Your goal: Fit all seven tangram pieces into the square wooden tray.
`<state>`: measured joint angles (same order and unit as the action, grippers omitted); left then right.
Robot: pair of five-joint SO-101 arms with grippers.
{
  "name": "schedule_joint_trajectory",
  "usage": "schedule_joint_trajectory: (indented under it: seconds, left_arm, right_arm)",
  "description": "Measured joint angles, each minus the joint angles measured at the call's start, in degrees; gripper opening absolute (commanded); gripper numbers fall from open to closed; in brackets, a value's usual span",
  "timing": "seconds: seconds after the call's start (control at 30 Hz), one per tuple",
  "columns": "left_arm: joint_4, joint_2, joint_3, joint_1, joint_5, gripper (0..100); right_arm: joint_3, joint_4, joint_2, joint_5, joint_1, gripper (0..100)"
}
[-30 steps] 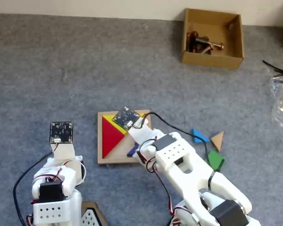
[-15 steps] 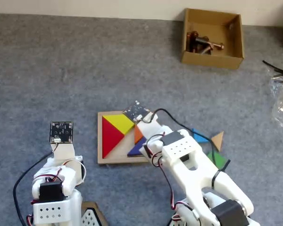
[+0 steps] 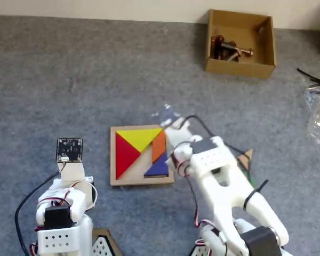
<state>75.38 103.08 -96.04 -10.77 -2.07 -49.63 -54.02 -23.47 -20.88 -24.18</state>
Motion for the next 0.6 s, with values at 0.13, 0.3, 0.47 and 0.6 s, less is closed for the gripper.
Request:
schedule_joint_trajectory:
  seconds: [0.13,0.3,0.47,0.6]
  left_arm:
    - [0.00,0.00,0.00,0.00,0.00,0]
    - [0.00,0.00,0.00,0.00,0.00,0]
    - [0.00,0.00,0.00,0.00,0.00,0]
    - [0.00,0.00,0.00,0.00,0.00,0]
  right_arm:
    - [6.51,-7.82,0.00,3.52,6.15,0.8]
    - [14.51,-17.76,0.00,4.04,10.99,0.9]
    - [17.49,-23.74,0.00,4.04,13.54,0.9]
    - [17.49,-24.35,0.00,4.04,19.34,0.9]
